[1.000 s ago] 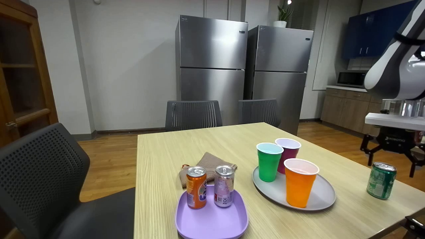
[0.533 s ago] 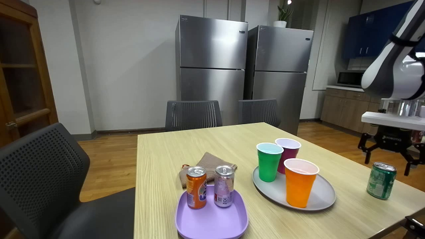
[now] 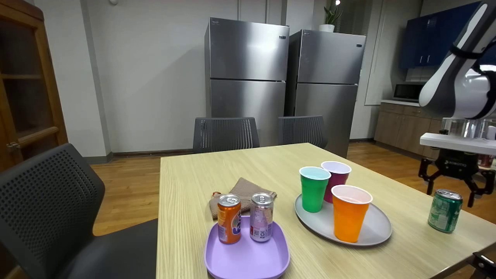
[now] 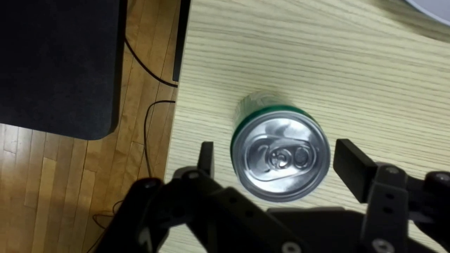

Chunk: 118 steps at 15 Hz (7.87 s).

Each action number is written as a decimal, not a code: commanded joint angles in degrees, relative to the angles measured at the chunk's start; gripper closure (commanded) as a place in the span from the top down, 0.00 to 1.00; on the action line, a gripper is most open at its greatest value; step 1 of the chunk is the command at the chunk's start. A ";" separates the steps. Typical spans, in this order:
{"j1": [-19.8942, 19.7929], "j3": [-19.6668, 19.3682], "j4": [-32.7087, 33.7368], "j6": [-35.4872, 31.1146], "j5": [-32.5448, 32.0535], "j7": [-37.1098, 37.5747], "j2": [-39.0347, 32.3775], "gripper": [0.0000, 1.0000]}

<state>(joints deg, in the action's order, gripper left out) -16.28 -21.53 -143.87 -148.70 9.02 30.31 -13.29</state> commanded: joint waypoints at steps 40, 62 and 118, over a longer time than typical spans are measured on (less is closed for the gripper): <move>6.42 15.74 -1.73 7.56 -15.51 -2.79 28.24 0.38; 22.14 27.09 -6.04 16.26 -1.40 -12.26 41.02 0.38; 36.13 32.20 19.04 11.73 -10.27 0.08 -5.81 0.38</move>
<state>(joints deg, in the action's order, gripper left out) 18.26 11.94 -127.63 -138.17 0.03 27.80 -17.25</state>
